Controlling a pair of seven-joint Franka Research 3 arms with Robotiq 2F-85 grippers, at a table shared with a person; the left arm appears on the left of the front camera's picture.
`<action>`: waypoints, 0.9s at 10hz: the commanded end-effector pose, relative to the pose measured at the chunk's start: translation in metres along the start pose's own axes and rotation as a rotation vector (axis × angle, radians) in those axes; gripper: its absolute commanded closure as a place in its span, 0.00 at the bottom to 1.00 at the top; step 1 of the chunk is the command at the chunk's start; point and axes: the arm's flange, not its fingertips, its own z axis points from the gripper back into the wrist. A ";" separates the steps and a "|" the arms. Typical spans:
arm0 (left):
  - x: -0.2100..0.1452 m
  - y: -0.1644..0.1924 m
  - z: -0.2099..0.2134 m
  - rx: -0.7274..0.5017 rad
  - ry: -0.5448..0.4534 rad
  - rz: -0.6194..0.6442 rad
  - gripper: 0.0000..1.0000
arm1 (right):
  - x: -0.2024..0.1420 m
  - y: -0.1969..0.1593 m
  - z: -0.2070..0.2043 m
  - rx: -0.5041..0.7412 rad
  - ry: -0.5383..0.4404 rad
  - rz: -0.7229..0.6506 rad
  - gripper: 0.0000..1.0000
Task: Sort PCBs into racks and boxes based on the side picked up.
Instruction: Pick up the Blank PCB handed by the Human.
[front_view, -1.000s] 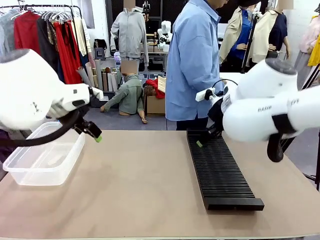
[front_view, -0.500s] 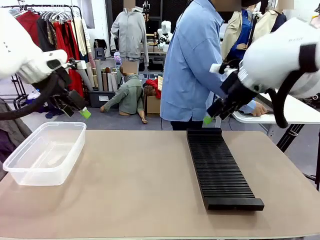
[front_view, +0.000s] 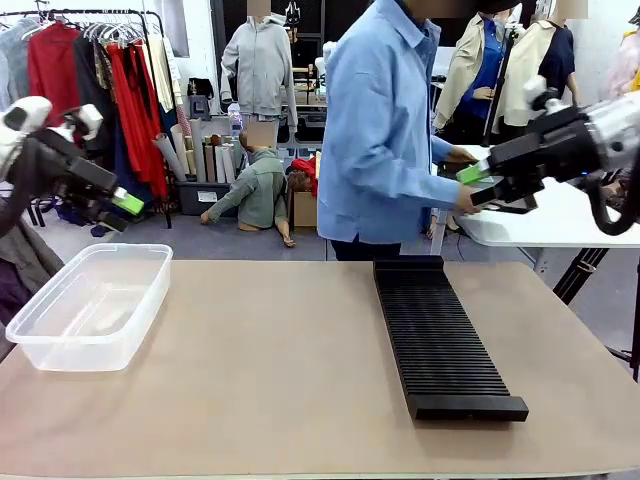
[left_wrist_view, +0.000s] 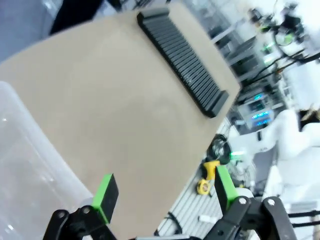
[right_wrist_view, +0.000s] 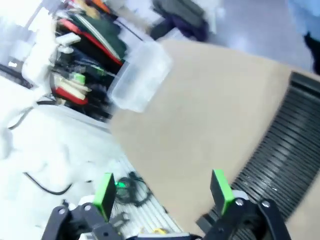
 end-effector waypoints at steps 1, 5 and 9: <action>-0.011 0.027 0.024 -0.091 -0.102 0.070 0.00 | 0.001 -0.042 0.021 0.167 0.010 -0.047 0.00; -0.036 0.066 0.075 -0.202 -0.275 0.180 0.00 | -0.015 -0.090 0.063 0.322 -0.032 -0.068 0.00; -0.030 0.069 0.083 -0.215 -0.285 0.160 0.00 | -0.018 -0.103 0.074 0.366 -0.098 -0.114 0.00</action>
